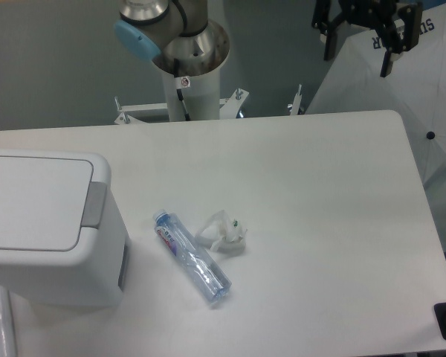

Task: Open the trash can
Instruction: 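Move the open gripper into view above the table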

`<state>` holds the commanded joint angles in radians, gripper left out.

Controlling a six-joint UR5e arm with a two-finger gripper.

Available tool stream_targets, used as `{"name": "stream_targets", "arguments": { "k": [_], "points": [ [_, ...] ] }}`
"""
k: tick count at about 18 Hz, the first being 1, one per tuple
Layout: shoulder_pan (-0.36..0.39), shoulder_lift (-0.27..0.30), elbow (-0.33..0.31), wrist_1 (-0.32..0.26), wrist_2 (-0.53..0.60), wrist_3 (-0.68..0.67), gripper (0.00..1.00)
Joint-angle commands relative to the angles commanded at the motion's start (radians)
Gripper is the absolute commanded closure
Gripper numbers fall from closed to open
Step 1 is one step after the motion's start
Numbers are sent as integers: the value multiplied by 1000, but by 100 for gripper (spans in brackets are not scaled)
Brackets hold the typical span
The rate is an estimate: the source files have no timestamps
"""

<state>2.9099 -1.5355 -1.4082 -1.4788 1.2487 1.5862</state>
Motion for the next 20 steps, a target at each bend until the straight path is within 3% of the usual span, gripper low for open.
{"name": "stream_targets", "arguments": {
  "k": [6,9,12,17,20],
  "points": [
    [-3,3,-2,-5,-27,-23,0],
    [-12,12,-5,-2,-77,-222,0],
    [-69,18,-6,6,-86,-348,0],
    [-179,17,-9,80,-84,-709,0],
    [-264,6,-20,159,-83,-969,0]
  ]
}}
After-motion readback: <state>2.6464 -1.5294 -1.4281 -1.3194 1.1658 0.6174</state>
